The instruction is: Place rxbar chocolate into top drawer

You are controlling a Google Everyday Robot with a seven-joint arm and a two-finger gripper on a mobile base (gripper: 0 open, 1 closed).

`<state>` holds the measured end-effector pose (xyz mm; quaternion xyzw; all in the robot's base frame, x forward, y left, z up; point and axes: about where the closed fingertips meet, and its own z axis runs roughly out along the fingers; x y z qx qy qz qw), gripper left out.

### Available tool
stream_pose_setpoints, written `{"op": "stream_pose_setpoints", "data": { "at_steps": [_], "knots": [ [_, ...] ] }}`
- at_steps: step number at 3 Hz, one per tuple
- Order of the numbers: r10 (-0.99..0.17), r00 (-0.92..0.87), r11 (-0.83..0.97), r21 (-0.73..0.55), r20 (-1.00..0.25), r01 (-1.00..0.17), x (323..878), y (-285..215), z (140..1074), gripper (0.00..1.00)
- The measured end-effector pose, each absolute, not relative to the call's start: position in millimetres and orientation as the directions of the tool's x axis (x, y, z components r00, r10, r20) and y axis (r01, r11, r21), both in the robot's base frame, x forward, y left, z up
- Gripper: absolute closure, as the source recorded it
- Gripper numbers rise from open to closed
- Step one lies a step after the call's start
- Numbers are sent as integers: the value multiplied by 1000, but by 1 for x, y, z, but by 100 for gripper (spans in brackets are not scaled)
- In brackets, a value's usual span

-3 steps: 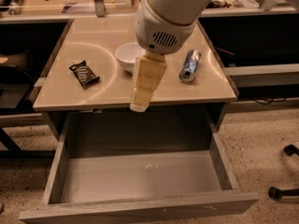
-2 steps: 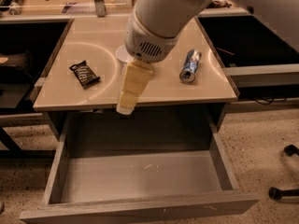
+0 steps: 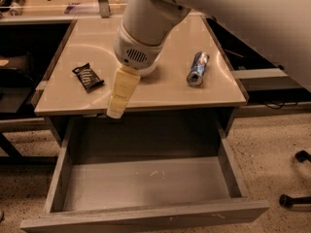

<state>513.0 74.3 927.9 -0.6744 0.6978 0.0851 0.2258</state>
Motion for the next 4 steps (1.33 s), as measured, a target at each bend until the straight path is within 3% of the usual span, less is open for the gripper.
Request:
{"op": "stream_pose_setpoints", "data": {
  "at_steps": [3, 4],
  "knots": [
    [-934, -53, 74, -46, -354, -996, 590, 124, 895, 0],
    [-934, -53, 74, -46, -354, -996, 590, 124, 895, 0]
  ]
}}
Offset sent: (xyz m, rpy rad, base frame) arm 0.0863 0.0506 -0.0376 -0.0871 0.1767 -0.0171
